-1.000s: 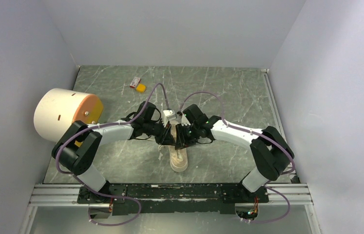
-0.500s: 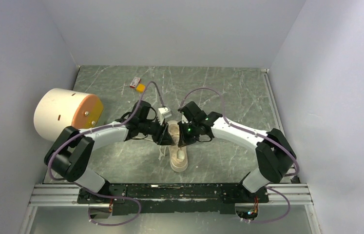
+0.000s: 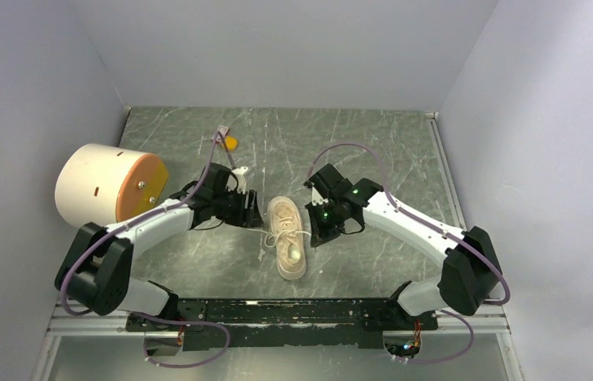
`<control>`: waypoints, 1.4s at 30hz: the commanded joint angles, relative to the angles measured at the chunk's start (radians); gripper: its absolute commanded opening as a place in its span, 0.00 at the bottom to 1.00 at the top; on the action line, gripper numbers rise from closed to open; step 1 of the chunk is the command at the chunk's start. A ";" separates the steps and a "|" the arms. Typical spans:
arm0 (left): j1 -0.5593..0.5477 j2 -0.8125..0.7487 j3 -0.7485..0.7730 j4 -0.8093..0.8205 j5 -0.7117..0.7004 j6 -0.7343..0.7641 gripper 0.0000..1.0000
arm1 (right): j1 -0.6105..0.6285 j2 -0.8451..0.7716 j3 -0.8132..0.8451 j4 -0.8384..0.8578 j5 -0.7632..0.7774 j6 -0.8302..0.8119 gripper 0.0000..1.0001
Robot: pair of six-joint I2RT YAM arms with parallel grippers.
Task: Tie the shoes
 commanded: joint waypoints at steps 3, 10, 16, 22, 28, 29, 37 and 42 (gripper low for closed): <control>-0.017 0.077 0.044 -0.110 -0.244 -0.094 0.56 | -0.016 -0.059 -0.014 -0.047 0.061 -0.051 0.00; -0.091 0.199 0.204 -0.280 -0.544 -0.080 0.58 | -0.015 -0.095 -0.076 0.016 0.030 -0.012 0.00; -0.108 0.185 0.215 -0.368 -0.666 -0.297 0.52 | -0.016 -0.097 -0.077 0.026 0.049 -0.003 0.00; -0.112 0.269 0.231 -0.380 -0.613 -0.469 0.50 | -0.017 -0.100 -0.076 0.054 0.025 -0.006 0.00; -0.113 0.354 0.268 -0.404 -0.663 -0.533 0.54 | -0.018 -0.131 -0.098 0.048 0.046 -0.020 0.00; -0.114 0.361 0.270 -0.423 -0.673 -0.548 0.52 | -0.018 -0.141 -0.110 0.055 0.054 -0.018 0.00; -0.114 0.388 0.227 -0.415 -0.702 -0.559 0.21 | -0.023 -0.188 -0.115 0.018 0.111 -0.005 0.00; -0.095 0.332 0.250 -0.449 -0.723 -0.487 0.05 | -0.039 -0.223 -0.096 -0.099 0.248 0.022 0.00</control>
